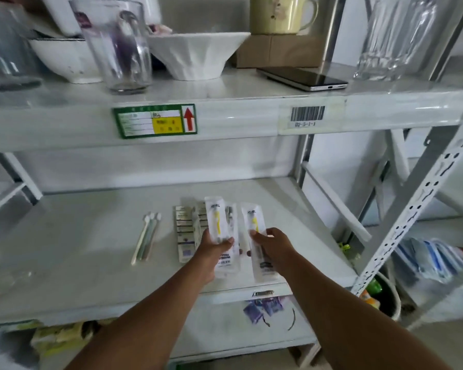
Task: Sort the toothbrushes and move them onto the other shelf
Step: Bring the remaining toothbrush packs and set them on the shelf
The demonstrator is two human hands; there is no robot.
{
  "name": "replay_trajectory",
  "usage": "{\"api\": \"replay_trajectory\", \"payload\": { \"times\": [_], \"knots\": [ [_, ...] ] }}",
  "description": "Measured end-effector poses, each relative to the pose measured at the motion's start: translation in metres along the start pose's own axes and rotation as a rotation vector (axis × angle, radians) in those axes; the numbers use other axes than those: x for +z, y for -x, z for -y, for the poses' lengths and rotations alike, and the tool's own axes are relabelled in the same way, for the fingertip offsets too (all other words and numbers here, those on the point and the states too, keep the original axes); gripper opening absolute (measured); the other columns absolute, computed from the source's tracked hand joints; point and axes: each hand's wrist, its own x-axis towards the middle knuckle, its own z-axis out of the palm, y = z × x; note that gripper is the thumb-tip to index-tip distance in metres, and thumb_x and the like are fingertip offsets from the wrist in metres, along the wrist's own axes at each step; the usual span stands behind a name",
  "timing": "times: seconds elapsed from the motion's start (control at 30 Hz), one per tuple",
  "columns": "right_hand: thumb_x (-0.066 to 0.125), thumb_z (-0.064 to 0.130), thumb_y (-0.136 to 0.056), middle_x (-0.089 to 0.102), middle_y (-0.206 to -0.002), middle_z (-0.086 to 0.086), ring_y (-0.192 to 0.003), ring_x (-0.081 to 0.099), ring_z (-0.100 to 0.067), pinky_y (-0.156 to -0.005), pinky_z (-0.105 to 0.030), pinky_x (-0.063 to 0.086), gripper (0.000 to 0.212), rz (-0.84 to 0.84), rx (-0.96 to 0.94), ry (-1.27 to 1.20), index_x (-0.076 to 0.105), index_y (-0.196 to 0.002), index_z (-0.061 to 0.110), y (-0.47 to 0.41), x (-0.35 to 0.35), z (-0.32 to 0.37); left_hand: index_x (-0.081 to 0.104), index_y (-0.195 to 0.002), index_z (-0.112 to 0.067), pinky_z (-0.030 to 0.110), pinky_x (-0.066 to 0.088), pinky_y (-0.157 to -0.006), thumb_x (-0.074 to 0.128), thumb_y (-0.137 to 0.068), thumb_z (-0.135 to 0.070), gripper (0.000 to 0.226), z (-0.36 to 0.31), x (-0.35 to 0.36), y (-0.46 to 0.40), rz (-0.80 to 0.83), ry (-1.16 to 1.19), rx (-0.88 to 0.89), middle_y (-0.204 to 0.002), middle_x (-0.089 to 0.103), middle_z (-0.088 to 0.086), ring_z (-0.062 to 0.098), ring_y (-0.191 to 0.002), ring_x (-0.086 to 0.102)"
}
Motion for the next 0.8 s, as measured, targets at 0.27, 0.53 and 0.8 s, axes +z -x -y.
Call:
{"api": "replay_trajectory", "payload": {
  "times": [0.27, 0.53, 0.8],
  "knots": [
    [0.079, 0.031, -0.078, 0.069, -0.087, -0.017, -0.068, 0.066, -0.027, -0.062, -0.036, 0.057, 0.039, 0.036, 0.096, -0.019, 0.060, -0.100, 0.005, -0.057, -0.044, -0.022, 0.044, -0.130, -0.023, 0.041, 0.049, -0.096, 0.079, -0.073, -0.009, 0.069, 0.032, 0.052, -0.050, -0.085, -0.058, -0.054, -0.124, 0.061, 0.000, 0.022, -0.113, 0.059],
    [0.076, 0.029, -0.082, 0.070, -0.101, -0.017, -0.076, 0.066, -0.025, -0.057, -0.030, 0.054, 0.039, -0.007, 0.129, 0.074, 0.062, -0.107, 0.002, -0.094, -0.048, -0.041, 0.045, -0.132, -0.019, 0.030, 0.055, -0.075, 0.083, -0.068, -0.015, 0.074, 0.060, 0.069, -0.080, -0.132, -0.245, -0.065, -0.122, 0.063, 0.005, 0.024, -0.106, 0.063],
    [0.070, 0.044, -0.082, 0.063, -0.093, -0.006, -0.086, 0.062, -0.029, -0.070, -0.032, 0.049, 0.042, -0.087, 0.066, 0.394, 0.059, -0.101, 0.008, -0.126, -0.038, -0.037, 0.040, -0.136, -0.009, 0.037, 0.053, -0.091, 0.082, -0.070, -0.029, 0.081, 0.054, 0.073, -0.104, -0.298, -0.571, -0.026, -0.132, 0.057, 0.012, 0.029, -0.113, 0.060]
  ]
}}
